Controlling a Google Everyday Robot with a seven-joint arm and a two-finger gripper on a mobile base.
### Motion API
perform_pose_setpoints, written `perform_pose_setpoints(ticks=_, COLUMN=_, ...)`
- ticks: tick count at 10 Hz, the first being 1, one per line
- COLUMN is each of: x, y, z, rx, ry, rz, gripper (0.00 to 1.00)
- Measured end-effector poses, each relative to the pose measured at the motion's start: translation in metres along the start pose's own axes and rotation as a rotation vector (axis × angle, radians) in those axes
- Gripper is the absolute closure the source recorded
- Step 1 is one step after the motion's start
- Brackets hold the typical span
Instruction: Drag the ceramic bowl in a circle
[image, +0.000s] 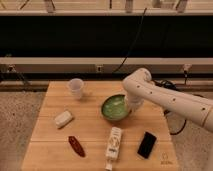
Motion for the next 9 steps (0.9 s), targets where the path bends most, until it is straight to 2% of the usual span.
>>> perform_pose_setpoints(ticks=1, x=0.01, y=0.01, z=-0.003, rx=-0.014, ry=0.02, rz=0.025, gripper=1.0)
perform_pose_setpoints(ticks=4, x=0.042, y=0.014, z=-0.012, rx=-0.04, ry=0.079, rz=0.065, gripper=1.0)
perform_pose_setpoints(ticks=7, x=0.074, y=-0.01, z=-0.009, rx=-0.047, ry=0.102, rz=0.062, gripper=1.0)
perform_pose_setpoints(ticks=9, x=0.078, y=-0.031, z=-0.001, rx=-0.044, ry=0.096, rz=0.042, gripper=1.0)
